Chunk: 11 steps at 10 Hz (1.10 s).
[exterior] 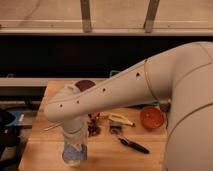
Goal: Place sponge in paper cup
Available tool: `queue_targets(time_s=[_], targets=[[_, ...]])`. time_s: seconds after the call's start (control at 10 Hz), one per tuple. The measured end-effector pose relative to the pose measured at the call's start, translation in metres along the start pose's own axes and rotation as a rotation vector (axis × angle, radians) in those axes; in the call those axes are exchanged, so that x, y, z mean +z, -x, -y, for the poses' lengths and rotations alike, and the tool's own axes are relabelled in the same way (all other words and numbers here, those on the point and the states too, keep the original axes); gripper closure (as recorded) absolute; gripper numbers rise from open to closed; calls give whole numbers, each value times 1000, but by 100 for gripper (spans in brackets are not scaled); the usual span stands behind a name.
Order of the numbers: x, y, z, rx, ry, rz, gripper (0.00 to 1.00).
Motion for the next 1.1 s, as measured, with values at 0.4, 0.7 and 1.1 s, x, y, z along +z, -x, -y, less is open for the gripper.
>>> queue_targets(time_s=[0.4, 0.7, 1.1], targets=[[-6, 2, -1, -8, -7, 12, 20], [-27, 7, 6, 12, -50, 69, 20], [-59, 23, 31, 88, -105, 216, 20]])
